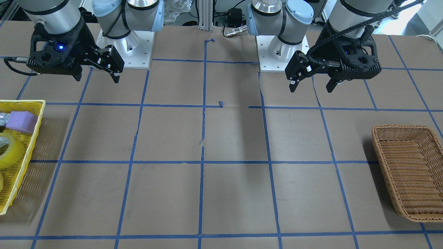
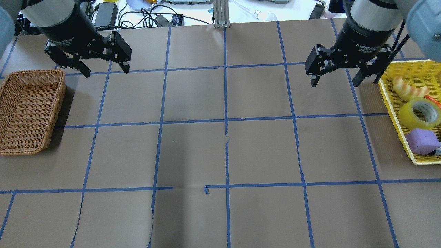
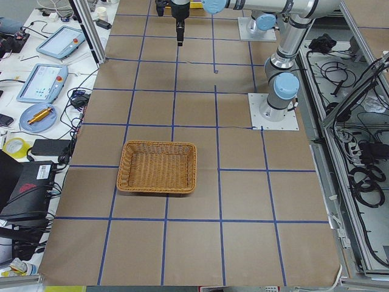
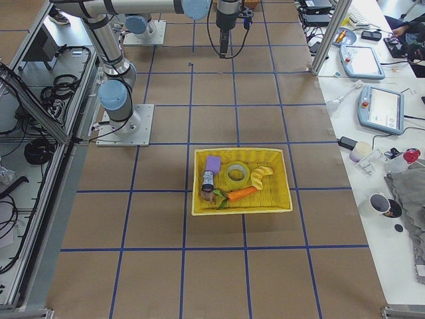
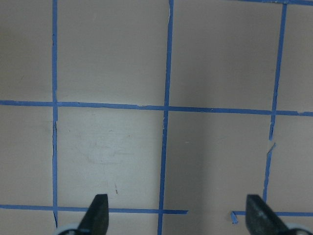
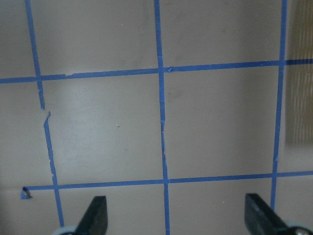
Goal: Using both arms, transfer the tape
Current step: 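Reach the right gripper down into the yellow basket to the tape roll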
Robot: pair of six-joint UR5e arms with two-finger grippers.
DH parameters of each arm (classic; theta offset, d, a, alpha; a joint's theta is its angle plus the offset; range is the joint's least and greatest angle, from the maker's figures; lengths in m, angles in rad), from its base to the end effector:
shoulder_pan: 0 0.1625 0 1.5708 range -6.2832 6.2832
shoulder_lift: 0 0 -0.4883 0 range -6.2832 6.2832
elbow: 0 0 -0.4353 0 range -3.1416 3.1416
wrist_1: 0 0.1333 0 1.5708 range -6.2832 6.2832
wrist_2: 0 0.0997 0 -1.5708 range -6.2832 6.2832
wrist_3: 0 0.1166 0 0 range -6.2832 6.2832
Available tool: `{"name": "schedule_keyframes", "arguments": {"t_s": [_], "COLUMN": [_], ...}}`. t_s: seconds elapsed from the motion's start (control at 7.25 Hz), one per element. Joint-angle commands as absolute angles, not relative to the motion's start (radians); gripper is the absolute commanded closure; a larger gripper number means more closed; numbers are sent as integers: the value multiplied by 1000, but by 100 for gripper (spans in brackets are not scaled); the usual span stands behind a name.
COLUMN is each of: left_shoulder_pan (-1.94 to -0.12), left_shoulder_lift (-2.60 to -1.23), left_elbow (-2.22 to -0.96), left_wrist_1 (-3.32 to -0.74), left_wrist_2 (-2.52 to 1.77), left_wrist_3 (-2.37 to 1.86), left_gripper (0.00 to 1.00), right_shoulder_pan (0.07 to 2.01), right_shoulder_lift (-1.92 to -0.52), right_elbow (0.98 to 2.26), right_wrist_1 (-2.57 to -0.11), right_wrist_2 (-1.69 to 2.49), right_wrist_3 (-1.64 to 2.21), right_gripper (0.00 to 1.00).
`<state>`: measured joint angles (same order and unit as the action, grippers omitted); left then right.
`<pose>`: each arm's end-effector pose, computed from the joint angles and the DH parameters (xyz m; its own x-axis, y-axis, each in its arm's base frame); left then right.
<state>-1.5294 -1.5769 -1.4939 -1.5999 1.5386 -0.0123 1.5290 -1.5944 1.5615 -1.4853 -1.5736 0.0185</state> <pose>-0.1145 -0.5469 0.5693 -0.9981 -0.0523 0.0327 -0.0536 0.9977 -0.0413 0.1113 -0.5221 0.5433 -0.9982 0.0601 0.0038 0.0602 0.9968 0.0525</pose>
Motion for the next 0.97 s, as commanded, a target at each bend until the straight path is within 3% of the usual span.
{"name": "schedule_keyframes", "arguments": {"t_s": [0.0, 0.28, 0.83], "left_shoulder_pan": [-1529, -1529, -1529], "left_shoulder_lift": [-1577, -1577, -1577], "left_elbow": [-1494, -1494, -1496], "left_wrist_1": [-1600, -1600, -1600], "left_wrist_2": [1539, 1539, 1539], "left_wrist_3": [-12, -12, -12], "left_gripper": [0, 0, 0], "right_shoulder_pan": [1368, 1159, 983], "right_shoulder_lift": [-1545, -1452, -1203], "right_elbow": [1563, 1568, 1617], "right_wrist_1": [-1500, -1581, -1944], "right_wrist_2": [-1640, -1647, -1654], "right_wrist_3": [2, -82, -195], "right_gripper": [0, 0, 0]}}
